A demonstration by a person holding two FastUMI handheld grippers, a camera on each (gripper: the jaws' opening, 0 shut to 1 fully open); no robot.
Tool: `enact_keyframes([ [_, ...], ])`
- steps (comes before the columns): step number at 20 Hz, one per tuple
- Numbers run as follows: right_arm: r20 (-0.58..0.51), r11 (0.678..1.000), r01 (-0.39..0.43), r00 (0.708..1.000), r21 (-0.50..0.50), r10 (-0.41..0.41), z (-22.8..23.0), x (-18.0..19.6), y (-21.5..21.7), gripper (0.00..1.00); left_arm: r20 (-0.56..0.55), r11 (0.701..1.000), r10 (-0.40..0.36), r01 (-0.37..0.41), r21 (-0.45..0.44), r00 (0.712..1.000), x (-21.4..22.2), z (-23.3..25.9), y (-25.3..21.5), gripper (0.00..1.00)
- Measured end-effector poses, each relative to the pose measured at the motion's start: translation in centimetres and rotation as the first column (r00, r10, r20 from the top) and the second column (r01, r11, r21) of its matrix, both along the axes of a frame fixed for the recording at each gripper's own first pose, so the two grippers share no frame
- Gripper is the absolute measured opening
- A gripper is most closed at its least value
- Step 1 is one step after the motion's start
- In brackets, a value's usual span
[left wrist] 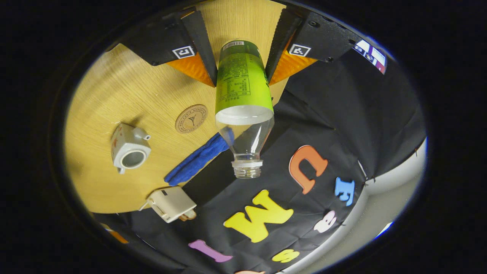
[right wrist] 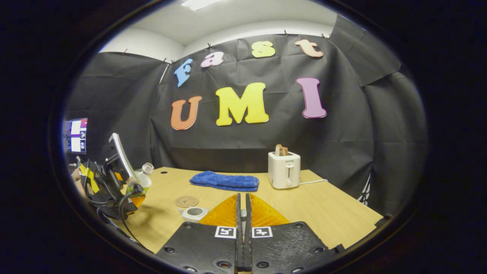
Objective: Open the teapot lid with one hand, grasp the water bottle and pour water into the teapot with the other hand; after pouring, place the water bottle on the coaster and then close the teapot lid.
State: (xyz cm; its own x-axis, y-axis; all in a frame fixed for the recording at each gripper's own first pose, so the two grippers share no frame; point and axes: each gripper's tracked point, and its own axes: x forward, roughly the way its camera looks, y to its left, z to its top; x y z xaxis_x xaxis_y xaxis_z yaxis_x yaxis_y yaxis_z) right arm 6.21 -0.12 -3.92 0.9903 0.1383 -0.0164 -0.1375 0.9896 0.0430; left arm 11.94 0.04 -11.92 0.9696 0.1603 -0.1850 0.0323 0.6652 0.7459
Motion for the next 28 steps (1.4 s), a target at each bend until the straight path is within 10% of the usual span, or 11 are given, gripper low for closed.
enact_keyframes([
  [5,-0.025,0.999,0.021,0.999,0.037,-0.02,-0.5,0.7,-1.5,0.0,-0.031,0.962,-0.06,0.066,0.267,0.998,0.3,0.4,-2.9,0.74],
  [13,-0.041,0.997,0.032,0.999,0.07,-0.029,-1.0,1.2,-2.3,0.0,-0.058,0.796,-0.054,0.078,0.6,0.997,-0.3,1.4,-4.7,0.74],
  [28,-0.029,0.996,0.036,0.999,0.079,-0.034,-0.3,1.0,-2.8,0.0,-0.084,0.5,-0.047,0.096,0.861,0.995,-0.3,4.7,-6.4,0.74],
])
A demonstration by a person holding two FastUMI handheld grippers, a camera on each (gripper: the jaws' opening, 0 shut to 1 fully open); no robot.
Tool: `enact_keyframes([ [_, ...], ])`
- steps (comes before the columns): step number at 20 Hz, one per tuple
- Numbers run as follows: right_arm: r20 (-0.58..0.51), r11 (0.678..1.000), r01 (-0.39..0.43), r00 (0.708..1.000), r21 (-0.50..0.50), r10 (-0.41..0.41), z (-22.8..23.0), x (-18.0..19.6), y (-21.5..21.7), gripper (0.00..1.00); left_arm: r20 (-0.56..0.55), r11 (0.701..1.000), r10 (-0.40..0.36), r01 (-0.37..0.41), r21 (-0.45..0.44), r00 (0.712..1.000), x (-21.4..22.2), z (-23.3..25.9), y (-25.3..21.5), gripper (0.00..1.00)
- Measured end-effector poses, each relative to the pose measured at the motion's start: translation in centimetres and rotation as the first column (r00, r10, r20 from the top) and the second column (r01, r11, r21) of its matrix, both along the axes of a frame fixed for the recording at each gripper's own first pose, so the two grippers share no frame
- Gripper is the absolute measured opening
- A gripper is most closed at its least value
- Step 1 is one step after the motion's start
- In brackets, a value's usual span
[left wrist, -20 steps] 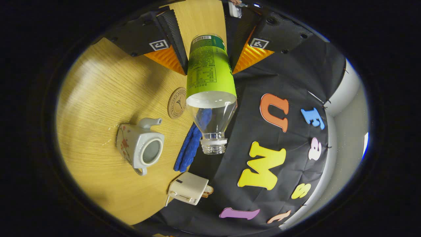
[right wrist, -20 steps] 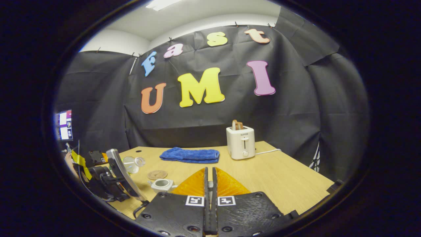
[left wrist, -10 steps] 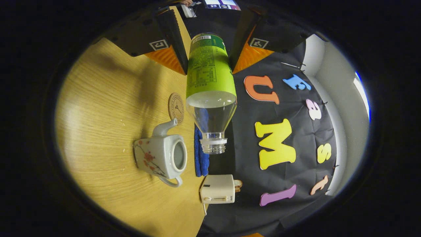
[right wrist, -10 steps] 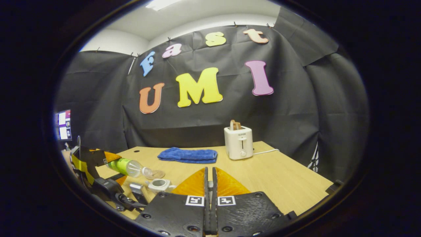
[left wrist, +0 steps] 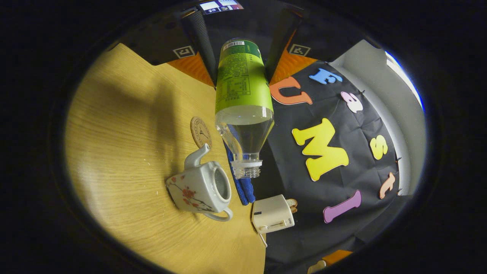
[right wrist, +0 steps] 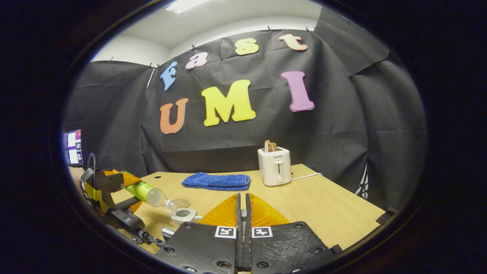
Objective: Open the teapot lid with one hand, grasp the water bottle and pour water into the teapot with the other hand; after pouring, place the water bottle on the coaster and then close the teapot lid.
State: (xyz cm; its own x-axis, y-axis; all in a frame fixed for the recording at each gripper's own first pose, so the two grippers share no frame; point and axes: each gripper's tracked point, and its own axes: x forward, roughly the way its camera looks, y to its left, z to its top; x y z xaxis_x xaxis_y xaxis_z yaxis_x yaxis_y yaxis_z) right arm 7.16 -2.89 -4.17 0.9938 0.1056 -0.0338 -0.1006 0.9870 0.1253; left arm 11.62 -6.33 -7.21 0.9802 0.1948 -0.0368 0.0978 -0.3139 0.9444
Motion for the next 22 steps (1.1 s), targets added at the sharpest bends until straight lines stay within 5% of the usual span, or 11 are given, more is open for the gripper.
enact_keyframes([
  [10,-0.002,1.0,0.005,1.0,0.005,-0.005,0.1,0.0,-0.6,0.0,-0.004,0.991,0.006,-0.006,0.13,1.0,0.6,1.0,-0.2,0.74],
  [22,-0.001,1.0,0.018,1.0,0.02,-0.018,0.4,0.1,-1.9,0.0,0.027,0.944,-0.005,-0.004,0.329,1.0,0.6,3.7,-1.7,0.74],
])
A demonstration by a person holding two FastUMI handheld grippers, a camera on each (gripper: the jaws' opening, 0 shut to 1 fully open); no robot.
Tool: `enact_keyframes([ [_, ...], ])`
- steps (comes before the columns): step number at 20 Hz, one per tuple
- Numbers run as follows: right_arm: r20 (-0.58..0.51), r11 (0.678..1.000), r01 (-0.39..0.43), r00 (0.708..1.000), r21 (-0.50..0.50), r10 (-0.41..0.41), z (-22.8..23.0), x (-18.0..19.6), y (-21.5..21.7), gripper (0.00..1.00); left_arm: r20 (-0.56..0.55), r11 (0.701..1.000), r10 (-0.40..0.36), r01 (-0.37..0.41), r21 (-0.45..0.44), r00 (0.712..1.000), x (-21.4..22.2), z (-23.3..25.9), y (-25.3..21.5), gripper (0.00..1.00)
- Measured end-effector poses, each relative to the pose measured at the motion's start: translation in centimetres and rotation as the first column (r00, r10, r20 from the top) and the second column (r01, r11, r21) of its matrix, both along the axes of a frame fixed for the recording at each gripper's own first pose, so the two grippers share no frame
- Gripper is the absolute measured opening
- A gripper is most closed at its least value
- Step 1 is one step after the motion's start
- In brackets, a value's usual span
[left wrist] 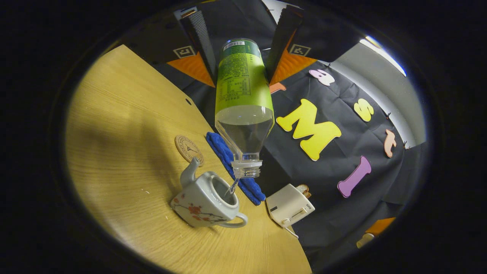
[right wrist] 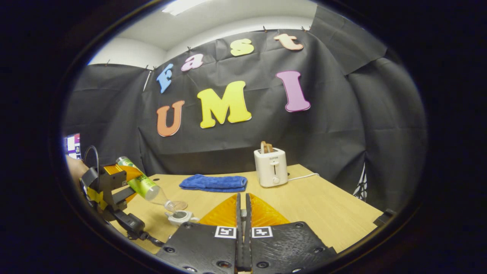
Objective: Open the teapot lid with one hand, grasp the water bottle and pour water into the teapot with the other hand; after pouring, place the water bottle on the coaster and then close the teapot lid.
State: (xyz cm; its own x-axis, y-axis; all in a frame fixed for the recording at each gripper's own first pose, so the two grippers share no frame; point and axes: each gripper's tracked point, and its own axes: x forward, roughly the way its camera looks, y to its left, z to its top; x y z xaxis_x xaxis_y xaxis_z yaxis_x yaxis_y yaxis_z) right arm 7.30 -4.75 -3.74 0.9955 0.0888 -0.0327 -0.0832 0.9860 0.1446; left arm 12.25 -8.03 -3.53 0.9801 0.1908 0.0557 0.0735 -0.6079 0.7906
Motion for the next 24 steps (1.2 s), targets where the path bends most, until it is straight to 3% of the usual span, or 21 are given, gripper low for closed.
enact_keyframes([
  [12,0.013,1.0,-0.008,1.0,0.018,0.008,0.4,0.0,-0.7,0.0,0.047,0.987,-0.05,0.043,0.156,0.998,0.0,2.1,-2.6,0.73],
  [24,-0.006,1.0,-0.008,1.0,0.015,0.008,-0.4,0.4,-0.4,0.0,0.045,0.992,-0.039,0.034,0.118,0.998,0.2,1.3,-1.0,0.74],
])
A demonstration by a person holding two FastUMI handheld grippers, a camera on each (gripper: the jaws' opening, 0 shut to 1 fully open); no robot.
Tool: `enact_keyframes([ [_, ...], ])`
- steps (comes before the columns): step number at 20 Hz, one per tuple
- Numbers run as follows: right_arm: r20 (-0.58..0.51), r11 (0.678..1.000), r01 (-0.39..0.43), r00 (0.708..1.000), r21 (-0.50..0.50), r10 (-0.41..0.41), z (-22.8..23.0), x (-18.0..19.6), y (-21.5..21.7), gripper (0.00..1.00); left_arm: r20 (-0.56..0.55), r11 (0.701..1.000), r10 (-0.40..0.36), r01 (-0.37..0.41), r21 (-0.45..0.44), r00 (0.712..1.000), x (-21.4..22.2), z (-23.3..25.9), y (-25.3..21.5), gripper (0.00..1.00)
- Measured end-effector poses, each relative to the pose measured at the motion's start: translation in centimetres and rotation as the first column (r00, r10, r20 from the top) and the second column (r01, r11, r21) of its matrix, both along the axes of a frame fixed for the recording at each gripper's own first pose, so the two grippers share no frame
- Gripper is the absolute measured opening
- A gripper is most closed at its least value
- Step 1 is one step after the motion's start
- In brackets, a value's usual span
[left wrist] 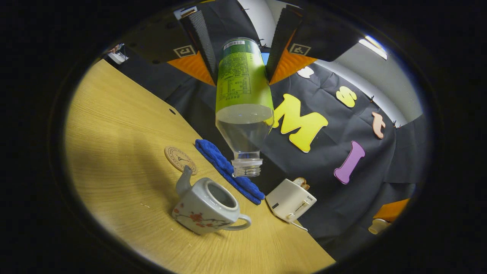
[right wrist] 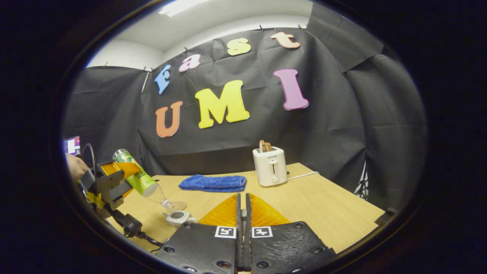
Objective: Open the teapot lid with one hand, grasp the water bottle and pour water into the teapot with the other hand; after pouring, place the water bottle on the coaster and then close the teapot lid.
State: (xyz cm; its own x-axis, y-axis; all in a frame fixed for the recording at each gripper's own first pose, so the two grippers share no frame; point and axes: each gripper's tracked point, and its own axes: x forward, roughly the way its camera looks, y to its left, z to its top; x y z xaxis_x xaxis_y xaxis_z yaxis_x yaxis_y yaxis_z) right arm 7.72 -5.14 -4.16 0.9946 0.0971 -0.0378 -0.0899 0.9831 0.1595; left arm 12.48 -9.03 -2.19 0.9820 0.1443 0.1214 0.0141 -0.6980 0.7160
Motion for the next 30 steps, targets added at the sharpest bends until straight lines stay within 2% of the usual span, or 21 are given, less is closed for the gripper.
enact_keyframes([
  [3,-0.002,1.0,-0.002,1.0,-0.006,0.002,-0.1,0.1,0.2,0.0,-0.004,0.999,-0.012,0.011,-0.04,1.0,-0.1,-0.4,0.6,0.73],
  [5,-0.005,1.0,0.001,1.0,-0.017,-0.002,-0.3,0.2,0.2,0.0,-0.015,0.992,-0.02,0.018,-0.127,1.0,0.0,-1.0,1.4,0.74],
  [6,-0.003,1.0,0.002,1.0,-0.019,-0.002,-0.3,0.1,0.1,0.0,-0.02,0.979,-0.031,0.026,-0.2,0.999,0.0,-1.4,1.8,0.74],
  [7,0.0,1.0,0.003,1.0,-0.017,-0.003,-0.1,0.1,0.1,0.0,-0.038,0.953,-0.025,0.013,-0.302,0.999,0.0,-2.0,2.6,0.73],
  [8,0.003,1.0,0.009,1.0,-0.014,-0.008,0.0,0.1,-0.1,0.0,-0.063,0.909,-0.018,-0.01,-0.417,0.998,0.2,-2.9,3.4,0.7],
  [9,0.002,1.0,0.012,1.0,-0.011,-0.012,-0.1,0.2,-0.3,0.0,-0.099,0.813,-0.005,-0.053,-0.58,0.995,0.4,-4.4,4.4,0.74],
  [10,-0.004,1.0,0.014,1.0,-0.008,-0.014,-0.2,0.2,-0.3,0.0,-0.098,0.729,-0.004,-0.064,-0.682,0.995,0.6,-4.8,4.9,0.73],
  [13,-0.001,1.0,0.016,1.0,-0.006,-0.016,0.2,-0.1,-0.4,0.0,-0.035,0.489,-0.029,-0.016,-0.872,0.999,1.2,-3.1,4.7,0.74],
  [14,0.007,1.0,0.021,1.0,-0.01,-0.021,0.5,-0.2,-0.5,0.0,-0.009,0.377,-0.043,0.008,-0.926,0.999,1.7,-2.2,4.6,0.74],
  [15,0.015,1.0,0.021,1.0,-0.012,-0.021,0.8,-0.4,-0.5,0.0,0.013,0.28,-0.048,0.026,-0.96,0.999,1.6,-1.5,4.6,0.74],
  [16,0.019,1.0,0.021,1.0,-0.015,-0.021,0.9,-0.5,-0.5,0.0,0.021,0.181,-0.044,0.029,-0.983,0.999,1.8,-0.9,4.7,0.7],
  [17,0.021,1.0,0.022,1.0,-0.016,-0.022,0.9,-0.5,-0.4,0.0,0.037,0.069,-0.045,0.04,-0.997,0.998,2.0,-0.2,4.7,0.74],
  [18,0.021,1.0,0.018,1.0,-0.014,-0.017,0.9,-0.6,-0.3,0.0,0.048,-0.042,-0.048,0.046,-0.998,0.998,2.4,0.5,4.5,0.74],
  [20,0.019,1.0,0.002,1.0,-0.01,-0.002,1.0,-0.8,0.3,0.0,0.1,-0.255,-0.047,0.085,-0.963,0.994,3.0,1.8,4.0,0.74],
  [21,0.02,1.0,-0.003,1.0,-0.016,0.003,1.1,-0.8,0.5,0.0,0.131,-0.34,-0.064,0.101,-0.935,0.989,3.3,2.5,3.3,0.75],
  [22,0.022,1.0,-0.008,1.0,-0.022,0.008,1.1,-1.1,0.7,0.0,0.172,-0.409,-0.077,0.126,-0.904,0.982,3.7,3.2,2.7,0.72],
  [23,0.027,1.0,-0.014,1.0,-0.028,0.015,1.3,-1.2,1.1,0.0,0.2,-0.469,-0.09,0.135,-0.873,0.976,4.3,3.6,2.4,0.75],
  [25,0.037,0.999,-0.017,0.999,-0.035,0.018,1.6,-1.3,1.5,0.0,0.191,-0.569,-0.101,0.1,-0.817,0.976,5.7,1.9,1.6,0.75],
  [27,0.038,0.999,-0.017,0.999,-0.035,0.019,1.5,-1.3,1.8,0.0,0.165,-0.645,-0.096,0.065,-0.762,0.982,7.4,-0.1,1.5,0.76],
  [30,0.039,0.999,0.002,0.999,-0.046,-0.001,1.1,-1.2,1.5,0.0,0.133,-0.722,-0.093,0.025,-0.691,0.987,10.1,-3.4,1.3,0.76],
])
